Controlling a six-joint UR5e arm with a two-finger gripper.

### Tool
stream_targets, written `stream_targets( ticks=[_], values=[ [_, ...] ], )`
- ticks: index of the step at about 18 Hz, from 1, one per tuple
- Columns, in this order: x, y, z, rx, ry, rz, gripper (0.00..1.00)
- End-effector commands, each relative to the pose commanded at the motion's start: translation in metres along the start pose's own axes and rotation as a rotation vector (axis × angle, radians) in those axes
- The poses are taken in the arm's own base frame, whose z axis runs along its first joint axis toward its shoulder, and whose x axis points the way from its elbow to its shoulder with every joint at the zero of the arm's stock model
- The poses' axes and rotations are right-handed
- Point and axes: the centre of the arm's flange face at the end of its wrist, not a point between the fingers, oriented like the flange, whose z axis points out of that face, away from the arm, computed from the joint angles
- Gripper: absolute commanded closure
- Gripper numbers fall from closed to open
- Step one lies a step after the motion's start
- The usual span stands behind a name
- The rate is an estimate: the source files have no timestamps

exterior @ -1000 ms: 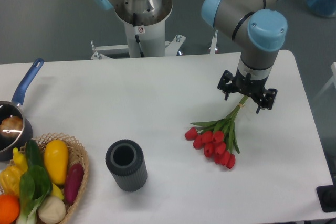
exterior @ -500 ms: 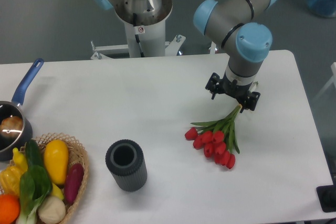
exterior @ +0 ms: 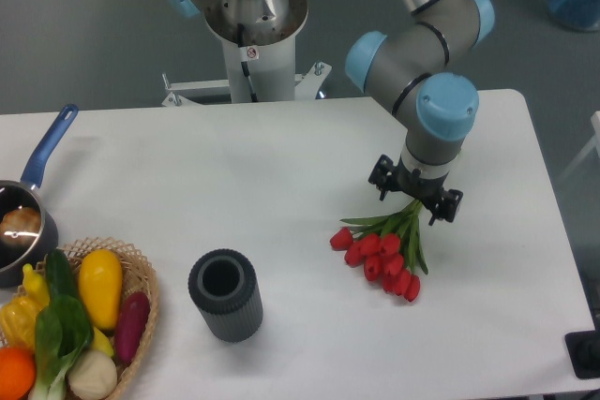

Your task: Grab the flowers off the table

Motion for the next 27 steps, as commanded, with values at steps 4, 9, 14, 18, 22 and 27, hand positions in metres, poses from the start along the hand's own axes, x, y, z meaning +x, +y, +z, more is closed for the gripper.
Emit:
stream_targets(
  ticks=[4,9,14,18,22,27],
  values=[
    [0.003,-0.005,0.008,-0.003,0.01,0.009,0.0],
    [0.009,-0.013,0.005,-0.007,0.003,0.018,0.8],
    [0.002,-0.014,-0.015,0.006,-0.034,-0.116,1.0],
    [-0.006,-0.011,-0.031,-0.013,-0.075,-0.143,1.0],
    [-0.02,-0.013,-0.051,-0.013,-0.125,-0.147,1.0],
    [-0.036,0.003,-0.092,-0.002,-0.166,-0.166,1.0]
  ],
)
